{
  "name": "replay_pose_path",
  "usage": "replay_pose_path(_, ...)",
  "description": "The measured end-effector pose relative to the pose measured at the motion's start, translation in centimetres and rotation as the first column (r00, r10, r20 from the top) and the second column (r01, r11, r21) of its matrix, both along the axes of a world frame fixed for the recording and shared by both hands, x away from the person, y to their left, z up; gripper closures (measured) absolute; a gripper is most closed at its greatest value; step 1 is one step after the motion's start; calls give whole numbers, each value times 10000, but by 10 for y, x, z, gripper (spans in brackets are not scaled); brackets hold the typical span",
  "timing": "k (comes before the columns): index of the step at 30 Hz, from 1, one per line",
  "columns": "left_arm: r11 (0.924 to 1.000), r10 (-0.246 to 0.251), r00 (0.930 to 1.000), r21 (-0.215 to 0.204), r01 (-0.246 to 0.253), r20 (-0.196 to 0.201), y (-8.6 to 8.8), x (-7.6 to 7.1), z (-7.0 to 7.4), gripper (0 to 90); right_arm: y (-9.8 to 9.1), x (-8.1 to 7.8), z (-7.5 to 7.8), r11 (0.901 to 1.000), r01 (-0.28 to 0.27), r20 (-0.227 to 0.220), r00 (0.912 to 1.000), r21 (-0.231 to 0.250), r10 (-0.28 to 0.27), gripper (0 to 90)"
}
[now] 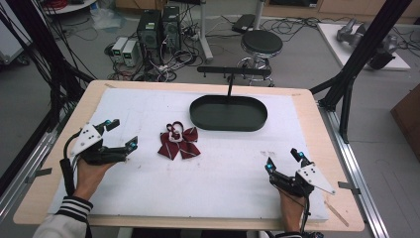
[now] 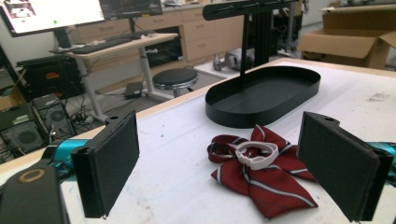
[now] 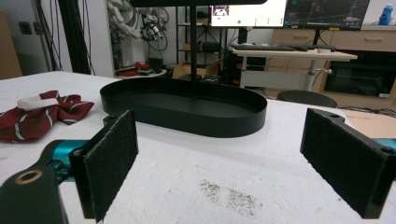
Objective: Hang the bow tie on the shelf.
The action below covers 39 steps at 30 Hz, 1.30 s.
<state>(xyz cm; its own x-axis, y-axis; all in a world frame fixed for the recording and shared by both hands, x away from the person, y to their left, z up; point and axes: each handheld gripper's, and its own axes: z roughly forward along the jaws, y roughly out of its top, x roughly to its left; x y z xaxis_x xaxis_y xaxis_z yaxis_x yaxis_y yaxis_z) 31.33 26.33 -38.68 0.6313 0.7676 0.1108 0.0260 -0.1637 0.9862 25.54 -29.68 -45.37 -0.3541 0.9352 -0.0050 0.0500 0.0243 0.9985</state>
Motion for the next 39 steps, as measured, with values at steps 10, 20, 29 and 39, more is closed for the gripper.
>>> replay_pose_path(10, 9960, -620, 9964, 610, 654, -570, -19, 20, 13, 135, 0, 0, 0, 10000, -10, 10, 10000, 10, 10, 103)
replay_pose_path(20, 9655, -1287, 9743, 2007, 1657, -1849, -45, 42, 12, 135, 0, 0, 0, 10000, -13, 3, 10000, 16, 13, 103)
replay_pose_path(29, 9479, -1492, 9634, 2453, 2035, -2226, -59, 56, 16, 136, 0, 0, 0, 10000, 2, 10, 10000, 36, -2, 103)
replay_pose_path(39, 9035, -1665, 9437, 3390, 2621, -2859, -77, 74, 17, 142, 0, 0, 0, 10000, 30, 15, 10000, 43, -30, 103)
